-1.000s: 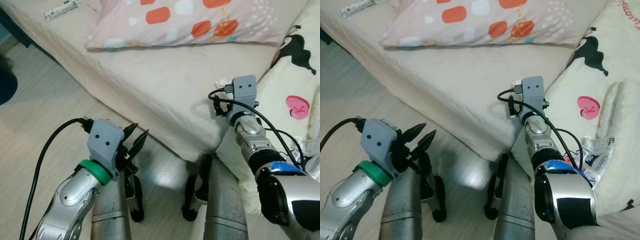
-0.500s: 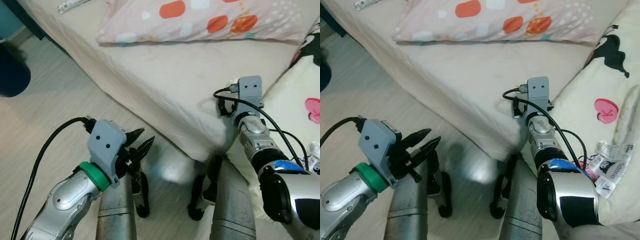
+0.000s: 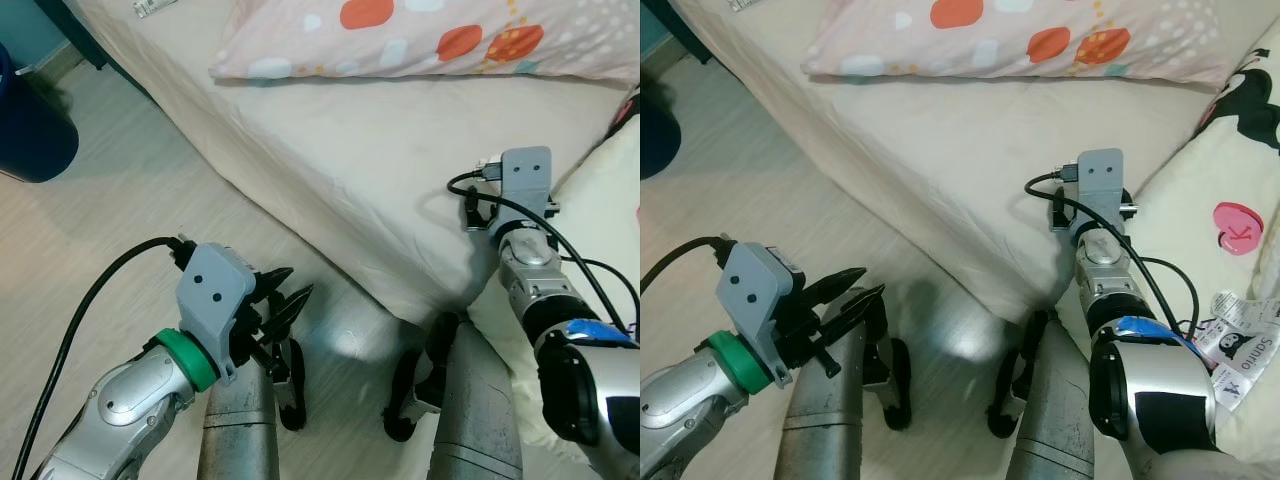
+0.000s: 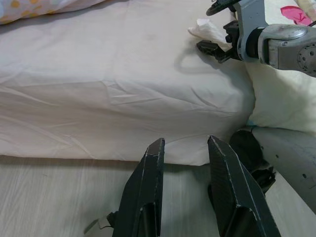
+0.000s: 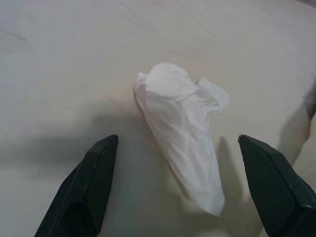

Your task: Clean up the room

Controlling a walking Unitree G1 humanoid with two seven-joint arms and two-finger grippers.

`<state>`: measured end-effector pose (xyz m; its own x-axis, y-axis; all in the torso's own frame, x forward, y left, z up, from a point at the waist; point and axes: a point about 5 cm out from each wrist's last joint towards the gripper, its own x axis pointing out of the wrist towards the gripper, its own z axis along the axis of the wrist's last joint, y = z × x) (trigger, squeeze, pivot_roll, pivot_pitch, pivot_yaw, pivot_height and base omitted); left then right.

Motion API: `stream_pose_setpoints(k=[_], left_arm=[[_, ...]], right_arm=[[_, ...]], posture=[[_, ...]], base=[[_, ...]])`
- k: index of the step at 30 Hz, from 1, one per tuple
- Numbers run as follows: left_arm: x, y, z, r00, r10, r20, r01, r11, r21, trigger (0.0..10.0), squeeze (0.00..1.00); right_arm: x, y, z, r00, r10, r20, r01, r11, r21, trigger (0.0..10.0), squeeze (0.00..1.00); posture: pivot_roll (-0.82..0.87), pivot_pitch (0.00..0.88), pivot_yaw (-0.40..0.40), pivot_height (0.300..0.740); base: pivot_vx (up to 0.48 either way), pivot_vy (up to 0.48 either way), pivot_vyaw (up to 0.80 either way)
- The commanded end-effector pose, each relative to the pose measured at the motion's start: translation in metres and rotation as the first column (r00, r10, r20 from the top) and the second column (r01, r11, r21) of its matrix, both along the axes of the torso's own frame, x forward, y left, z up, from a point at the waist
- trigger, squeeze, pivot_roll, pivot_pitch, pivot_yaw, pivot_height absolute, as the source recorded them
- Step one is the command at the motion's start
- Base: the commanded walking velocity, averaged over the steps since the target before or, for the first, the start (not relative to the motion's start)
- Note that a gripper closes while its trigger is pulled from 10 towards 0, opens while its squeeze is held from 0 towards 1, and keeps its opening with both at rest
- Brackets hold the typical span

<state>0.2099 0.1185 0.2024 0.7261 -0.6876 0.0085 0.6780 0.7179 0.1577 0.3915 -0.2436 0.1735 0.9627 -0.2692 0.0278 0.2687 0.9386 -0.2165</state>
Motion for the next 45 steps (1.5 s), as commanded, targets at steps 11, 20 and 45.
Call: stream_pose_setpoints(k=[11,20,45], left_arm=[[-0.007,-0.001,-0.003,0.998,-0.035,-0.046,0.035,0.999,-0.004,10.0,0.0],[-0.007,-0.002,-0.003,0.998,-0.043,-0.053,0.043,0.999,-0.001,10.0,0.0],[-0.01,-0.007,-0.003,0.991,-0.104,-0.081,0.103,0.995,-0.017,10.0,0.0]], right_arm=[[-0.011,-0.013,-0.023,0.996,-0.049,-0.075,0.051,0.999,0.02,0.0,0.0],[-0.014,-0.017,-0.027,0.994,-0.067,-0.085,0.072,0.996,0.055,0.0,0.0],[-0.013,-0.017,-0.025,0.995,-0.067,-0.072,0.072,0.995,0.064,0.0,0.0]], posture=[[0.43,0.541,0.145,0.568],[0.44,0.539,0.147,0.568],[0.43,0.524,0.142,0.568]], base=[[0.0,0.0,0.0],[0.0,0.0,0.0],[0.0,0.0,0.0]])
